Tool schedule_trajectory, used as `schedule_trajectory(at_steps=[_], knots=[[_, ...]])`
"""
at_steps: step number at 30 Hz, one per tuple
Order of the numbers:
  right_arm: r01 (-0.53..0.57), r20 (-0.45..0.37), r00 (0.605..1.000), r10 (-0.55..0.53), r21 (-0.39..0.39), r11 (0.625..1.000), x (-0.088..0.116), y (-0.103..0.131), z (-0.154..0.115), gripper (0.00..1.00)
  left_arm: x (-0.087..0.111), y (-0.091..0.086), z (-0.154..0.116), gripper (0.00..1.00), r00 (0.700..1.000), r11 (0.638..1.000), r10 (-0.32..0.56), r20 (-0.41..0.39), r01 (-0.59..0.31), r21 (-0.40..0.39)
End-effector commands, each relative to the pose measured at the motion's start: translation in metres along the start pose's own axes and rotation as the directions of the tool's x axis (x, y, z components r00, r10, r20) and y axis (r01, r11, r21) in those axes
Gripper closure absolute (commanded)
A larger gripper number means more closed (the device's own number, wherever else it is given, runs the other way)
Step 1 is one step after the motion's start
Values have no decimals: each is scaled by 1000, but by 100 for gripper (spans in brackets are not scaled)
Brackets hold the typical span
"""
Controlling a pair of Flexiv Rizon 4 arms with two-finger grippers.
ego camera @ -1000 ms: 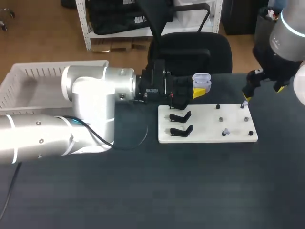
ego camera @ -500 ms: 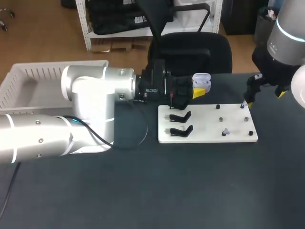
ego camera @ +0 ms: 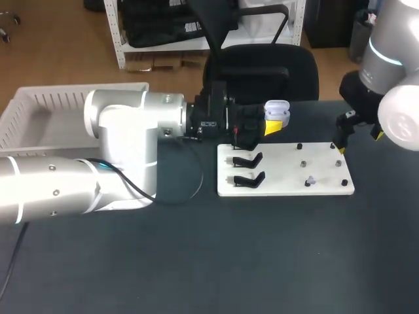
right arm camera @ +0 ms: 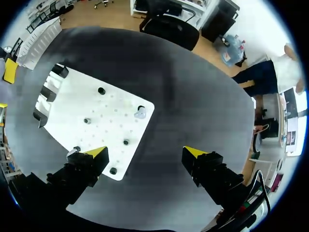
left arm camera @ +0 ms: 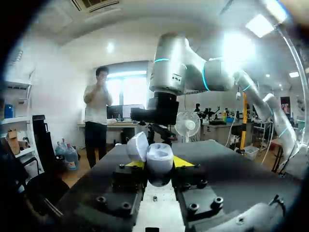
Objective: Pick up each earbud case from the left stands, insert the matching earbuds, close the lid, and place the case in the box.
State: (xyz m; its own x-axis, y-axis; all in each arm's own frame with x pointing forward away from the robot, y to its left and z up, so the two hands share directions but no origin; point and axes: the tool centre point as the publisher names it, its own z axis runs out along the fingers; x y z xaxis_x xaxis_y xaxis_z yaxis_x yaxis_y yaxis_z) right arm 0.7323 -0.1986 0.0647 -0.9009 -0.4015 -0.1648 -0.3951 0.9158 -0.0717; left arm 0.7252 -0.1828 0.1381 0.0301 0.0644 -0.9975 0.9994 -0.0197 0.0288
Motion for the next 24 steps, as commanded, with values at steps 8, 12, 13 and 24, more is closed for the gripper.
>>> schedule_trajectory(at_steps=[8,12,13,24], knots=[[34,-28,999,-34,-22,999,-24,-2,21,0,1,-2,0,100,1000,1000,3,4,-3,-8],[49,-10,999,-49,-9,999,-26,-1,30,0,1,-2,0,100,1000,1000,3,4,-3,-8],[49,-11,999,-49,-8,999,-28,-2,34,0,1,-2,0,100,1000,1000,3,4,-3,-8],[65,-15,998,-66,-34,997,-40,1,46,27,1,-2,0,100,1000,1000,3,4,-3,-8]])
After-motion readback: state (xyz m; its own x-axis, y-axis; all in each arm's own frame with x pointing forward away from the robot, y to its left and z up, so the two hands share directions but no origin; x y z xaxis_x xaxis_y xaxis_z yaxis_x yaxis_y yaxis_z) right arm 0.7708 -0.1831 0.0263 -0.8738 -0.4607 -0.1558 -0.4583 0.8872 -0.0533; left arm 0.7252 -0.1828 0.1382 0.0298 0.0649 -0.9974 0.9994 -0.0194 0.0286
